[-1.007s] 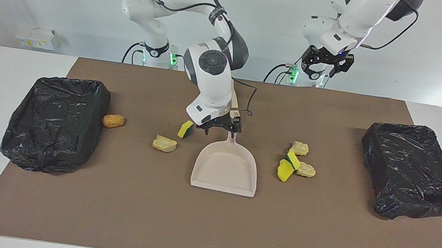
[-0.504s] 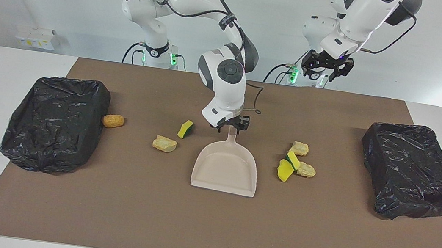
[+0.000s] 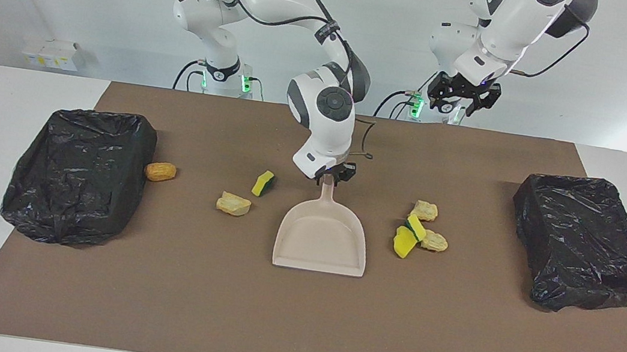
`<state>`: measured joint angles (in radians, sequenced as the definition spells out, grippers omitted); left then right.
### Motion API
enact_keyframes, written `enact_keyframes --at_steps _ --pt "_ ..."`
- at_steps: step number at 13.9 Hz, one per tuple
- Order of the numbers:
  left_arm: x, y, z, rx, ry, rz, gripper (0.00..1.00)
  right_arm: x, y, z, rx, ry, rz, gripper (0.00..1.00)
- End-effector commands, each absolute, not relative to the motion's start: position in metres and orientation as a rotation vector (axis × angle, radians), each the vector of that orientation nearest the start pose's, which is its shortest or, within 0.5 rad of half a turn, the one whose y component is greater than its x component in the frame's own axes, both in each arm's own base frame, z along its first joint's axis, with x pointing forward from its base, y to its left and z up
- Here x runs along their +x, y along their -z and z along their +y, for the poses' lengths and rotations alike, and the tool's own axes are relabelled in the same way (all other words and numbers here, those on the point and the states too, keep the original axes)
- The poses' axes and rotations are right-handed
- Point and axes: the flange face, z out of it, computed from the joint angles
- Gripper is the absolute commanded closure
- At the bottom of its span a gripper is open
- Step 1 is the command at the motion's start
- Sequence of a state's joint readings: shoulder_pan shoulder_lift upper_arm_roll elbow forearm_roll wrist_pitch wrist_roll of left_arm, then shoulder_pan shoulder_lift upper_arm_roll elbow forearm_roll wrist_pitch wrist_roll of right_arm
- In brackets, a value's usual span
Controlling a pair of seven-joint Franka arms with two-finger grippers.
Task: Sweep and dump trash in bin
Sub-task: 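Reach the right gripper to the dustpan handle while the left gripper advances, then grasp the dustpan with the right gripper while the left gripper reaches the brush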
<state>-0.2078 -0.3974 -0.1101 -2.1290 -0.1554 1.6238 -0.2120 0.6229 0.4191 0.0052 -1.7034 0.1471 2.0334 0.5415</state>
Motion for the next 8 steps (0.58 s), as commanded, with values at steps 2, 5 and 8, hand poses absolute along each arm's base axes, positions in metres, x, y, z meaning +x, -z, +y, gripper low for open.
enact_keyframes --at_steps 2,5,8 --pt "0.39 -0.551 -0.162 -3.237 -0.158 0.083 0.0 0.521 -0.353 0.385 -3.062 -0.237 -0.016 1.0" --pt "0.383 -0.543 -0.182 -3.234 -0.156 0.081 0.0 0.528 -0.37 0.371 -3.054 -0.223 -0.005 1.0" --pt "0.37 -0.533 -0.209 -3.232 -0.142 0.054 0.0 0.538 -0.392 0.336 -3.048 -0.242 -0.191 1.0"
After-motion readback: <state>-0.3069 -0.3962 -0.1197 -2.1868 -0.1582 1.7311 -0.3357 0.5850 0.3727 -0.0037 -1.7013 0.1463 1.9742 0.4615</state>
